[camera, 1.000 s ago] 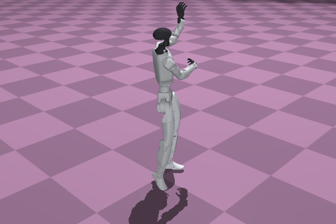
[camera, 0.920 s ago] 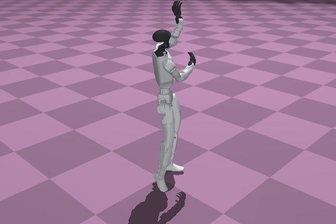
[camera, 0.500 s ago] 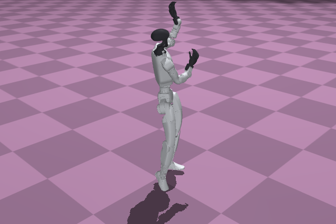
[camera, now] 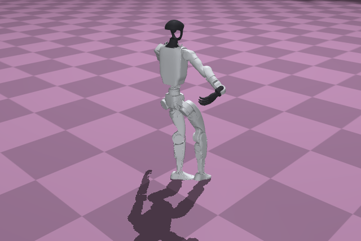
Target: Dance
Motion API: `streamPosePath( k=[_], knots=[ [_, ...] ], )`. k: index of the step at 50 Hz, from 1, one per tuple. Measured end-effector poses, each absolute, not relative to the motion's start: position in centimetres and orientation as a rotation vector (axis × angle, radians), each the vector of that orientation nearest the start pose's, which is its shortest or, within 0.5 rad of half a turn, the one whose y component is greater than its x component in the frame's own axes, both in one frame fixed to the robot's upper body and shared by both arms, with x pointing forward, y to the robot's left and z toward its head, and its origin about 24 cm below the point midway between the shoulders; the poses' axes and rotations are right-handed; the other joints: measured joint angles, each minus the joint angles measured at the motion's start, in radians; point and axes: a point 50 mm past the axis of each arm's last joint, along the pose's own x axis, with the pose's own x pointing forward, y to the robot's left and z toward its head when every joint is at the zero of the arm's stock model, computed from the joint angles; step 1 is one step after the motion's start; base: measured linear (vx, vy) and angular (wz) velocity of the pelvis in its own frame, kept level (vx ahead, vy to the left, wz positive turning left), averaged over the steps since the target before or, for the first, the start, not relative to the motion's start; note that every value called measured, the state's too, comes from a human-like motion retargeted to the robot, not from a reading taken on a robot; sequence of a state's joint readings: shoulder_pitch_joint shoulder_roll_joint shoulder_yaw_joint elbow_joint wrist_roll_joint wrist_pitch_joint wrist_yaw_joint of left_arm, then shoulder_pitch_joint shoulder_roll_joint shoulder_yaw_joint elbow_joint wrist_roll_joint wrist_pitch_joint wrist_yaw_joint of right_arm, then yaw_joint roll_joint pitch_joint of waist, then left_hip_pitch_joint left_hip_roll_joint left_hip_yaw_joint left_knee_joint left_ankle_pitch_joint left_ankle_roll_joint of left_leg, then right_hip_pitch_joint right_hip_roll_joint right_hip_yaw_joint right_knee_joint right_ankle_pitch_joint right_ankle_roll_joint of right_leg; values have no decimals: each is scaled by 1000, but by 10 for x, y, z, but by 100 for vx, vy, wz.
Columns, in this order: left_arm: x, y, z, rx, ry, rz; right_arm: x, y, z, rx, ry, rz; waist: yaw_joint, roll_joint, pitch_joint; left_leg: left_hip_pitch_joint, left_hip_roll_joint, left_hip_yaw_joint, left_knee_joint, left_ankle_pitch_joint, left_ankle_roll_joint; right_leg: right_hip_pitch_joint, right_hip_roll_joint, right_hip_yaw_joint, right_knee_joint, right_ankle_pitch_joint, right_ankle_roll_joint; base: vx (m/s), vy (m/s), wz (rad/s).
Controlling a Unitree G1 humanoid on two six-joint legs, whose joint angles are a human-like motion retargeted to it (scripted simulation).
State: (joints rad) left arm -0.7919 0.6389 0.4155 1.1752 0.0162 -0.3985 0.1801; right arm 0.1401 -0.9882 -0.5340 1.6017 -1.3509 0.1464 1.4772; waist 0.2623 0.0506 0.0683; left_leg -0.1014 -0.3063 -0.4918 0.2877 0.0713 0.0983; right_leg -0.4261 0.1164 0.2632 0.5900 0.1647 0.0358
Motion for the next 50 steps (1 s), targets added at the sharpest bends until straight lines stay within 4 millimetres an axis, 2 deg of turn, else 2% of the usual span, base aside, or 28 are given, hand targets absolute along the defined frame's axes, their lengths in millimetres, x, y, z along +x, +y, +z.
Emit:
streamPosePath(
  k=[3,5,7,10,11,12,13,14,16,17,18,19,21,24,25,27,28,31,33,36,39,42,46,48,50],
  knots=[
    [348,355,144,262,-91,636,-64,-453,51,365,2490,374,-16,-61,40,25,-45,-32,-20,14,-27,22,47,57,-217,65,78,22,-39,188],
    [359,344,147,311,-43,644,-34,-466,58,254,2399,205,-20,-105,62,28,-77,-29,-21,11,-29,35,39,-23,-317,82,145,19,-35,136],
    [366,335,148,361,-1,673,11,-475,60,58,2263,2,-16,-149,79,29,-101,-8,-31,7,-20,62,21,-182,-384,118,171,17,-36,71],
    [374,318,145,389,54,723,96,-477,63,-258,1959,-268,14,-200,82,13,-113,48,-50,19,1,133,6,-460,-438,145,109,14,-33,15],
    [379,307,144,380,57,725,125,-473,62,-354,1832,-346,30,-204,76,2,-104,65,-53,26,7,164,1,-566,-436,120,61,8,-30,4],
    [383,295,143,373,56,721,154,-467,63,-436,1700,-422,46,-208,71,-6,-96,80,-59,31,10,190,4,-636,-439,96,11,14,-37,9],
    [388,282,143,367,45,707,184,-458,65,-508,1559,-490,61,-212,69,-6,-88,87,-69,33,6,207,23,-633,-449,72,-45,15,-39,29],
    [393,267,142,366,37,686,212,-448,68,-568,1418,-545,70,-217,68,-7,-85,92,-75,33,4,210,27,-590,-461,52,-55,13,-36,53],
    [399,236,136,382,37,640,263,-421,75,-661,1151,-621,74,-223,65,-4,-91,84,-78,36,11,193,20,-463,-482,32,-37,10,-28,92],
    [401,221,131,398,43,623,286,-404,79,-698,1028,-641,76,-224,62,-3,-92,82,-76,36,17,190,12,-460,-491,27,-40,18,-34,70],
    [401,209,127,420,45,614,308,-384,82,-735,916,-641,87,-226,58,-7,-88,95,-76,28,22,207,-3,-579,-496,13,-63,18,-36,30],
    [401,198,124,438,43,603,327,-362,85,-770,818,-642,95,-232,52,-13,-79,119,-75,6,21,216,-5,-620,-501,-8,-78,14,-33,1],
    [401,179,117,468,39,570,356,-316,89,-840,653,-655,90,-244,38,-20,-66,152,-67,-54,14,217,-3,-605,-506,-54,-93,12,-24,42],
    [397,150,103,498,54,509,375,-257,89,-991,462,-688,64,-253,22,-30,-78,153,-26,-83,31,214,-17,-624,-502,-96,-110,20,-24,74],
    [395,140,98,504,61,489,377,-242,88,-1050,409,-701,68,-258,20,-34,-88,155,-14,-75,45,217,-23,-626,-500,-104,-108,14,-20,26],
    [391,123,91,512,58,462,379,-218,87,-1198,315,-701,78,-260,14,-46,-92,197,7,-65,27,203,-27,-607,-482,-107,-87,7,-19,11],
    [389,116,88,512,56,449,379,-208,87,-1273,275,-681,81,-261,12,-52,-81,261,16,-61,30,199,-29,-605,-476,-108,-78,4,-17,21],
    [380,102,74,520,73,429,379,-178,79,-1451,148,-581,37,-255,-5,-34,-67,404,20,-46,100,202,-34,-624,-466,-121,-49,7,-9,68],
    [375,96,65,512,101,423,378,-161,72,-1519,70,-492,-7,-244,-14,-15,-65,425,26,-55,131,205,-37,-620,-460,-137,-35,11,2,102],
    [371,93,58,477,141,411,379,-145,63,-1571,40,-330,-43,-237,-18,-1,-73,369,23,-57,139,206,-31,-600,-451,-162,-36,7,6,53],
    [372,98,56,501,164,391,387,-145,71,-1662,42,-235,-21,-239,-21,0,-70,383,6,-64,139,202,-26,-593,-449,-178,-53,-9,10,-34],
    [376,114,59,515,180,418,400,-136,83,-1721,106,18,-6,-236,-30,-11,-66,416,-5,-53,149,198,-20,-581,-445,-175,-57,-9,12,-67],
    [384,139,69,459,229,486,410,-107,105,-1731,234,410,-20,-227,-53,-18,-61,447,-10,-63,163,201,-13,-573,-439,-205,-53,-6,14,-71],
    [388,153,76,453,258,507,412,-93,121,-1749,282,520,-26,-218,-64,-13,-51,470,-10,-78,163,213,-5,-579,-432,-266,-50,0,17,-89],
    [391,166,83,468,286,527,413,-76,141,-1793,253,618,-35,-203,-70,8,-44,494,-19,-103,163,231,1,-585,-414,-332,-37,3,25,-88]
  ],
)
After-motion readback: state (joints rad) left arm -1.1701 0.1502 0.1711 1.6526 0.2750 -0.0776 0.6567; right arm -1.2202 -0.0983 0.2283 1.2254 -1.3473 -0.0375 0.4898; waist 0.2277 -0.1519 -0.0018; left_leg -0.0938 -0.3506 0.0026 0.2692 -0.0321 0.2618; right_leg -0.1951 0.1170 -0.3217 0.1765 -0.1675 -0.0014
